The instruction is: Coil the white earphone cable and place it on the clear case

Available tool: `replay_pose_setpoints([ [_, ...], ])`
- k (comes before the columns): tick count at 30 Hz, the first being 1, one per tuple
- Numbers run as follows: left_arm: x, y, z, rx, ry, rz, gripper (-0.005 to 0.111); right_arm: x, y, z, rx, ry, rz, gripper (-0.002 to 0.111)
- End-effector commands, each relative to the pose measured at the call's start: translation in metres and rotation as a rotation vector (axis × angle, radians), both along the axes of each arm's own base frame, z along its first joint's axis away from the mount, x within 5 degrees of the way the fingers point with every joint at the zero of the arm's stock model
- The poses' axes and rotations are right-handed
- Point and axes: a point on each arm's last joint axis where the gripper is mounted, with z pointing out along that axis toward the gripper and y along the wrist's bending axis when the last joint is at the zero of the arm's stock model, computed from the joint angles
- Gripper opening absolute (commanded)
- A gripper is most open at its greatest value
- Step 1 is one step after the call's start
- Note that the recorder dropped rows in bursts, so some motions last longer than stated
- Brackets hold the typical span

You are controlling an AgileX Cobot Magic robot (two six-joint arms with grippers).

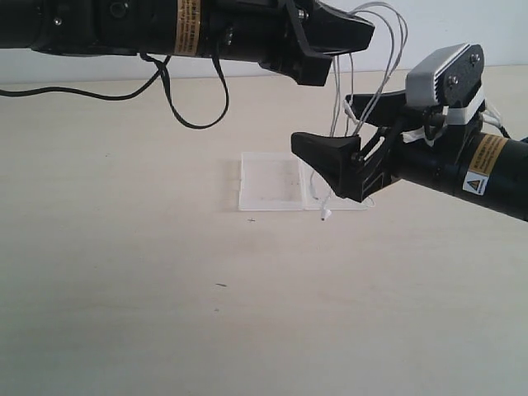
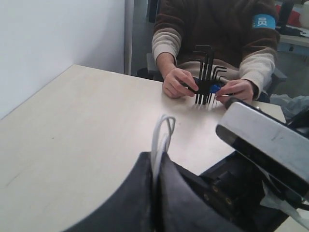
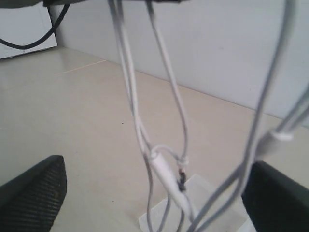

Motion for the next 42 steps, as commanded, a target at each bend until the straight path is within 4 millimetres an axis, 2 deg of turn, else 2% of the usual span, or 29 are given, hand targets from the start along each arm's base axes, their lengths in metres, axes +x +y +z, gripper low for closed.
replay_pose_setpoints([
  [1, 0.0003, 0.001, 0.0045, -0.018, -0.009, 0.007, 0.0, 0.0009, 0.0004, 0.0001, -0.01, -0.008, 0.016, 0.092],
  [14, 0.0004, 0.001, 0.0047, -0.021, -0.007, 0.009, 0.0, 0.0012, -0.0007, -0.0033, -0.045, 0.008, 0.008, 0.092],
  [18, 0.0003, 0.001, 0.0045, -0.017, -0.009, 0.007, 0.0, 0.0058, -0.0048, -0.0032, -0.023, 0.033, -0.067, 0.092],
  [42, 0.0002, 0.0011, 0.0042, -0.014, -0.011, 0.006, 0.0, 0.0072, -0.0056, -0.0018, 0.007, 0.036, -0.088, 0.092],
])
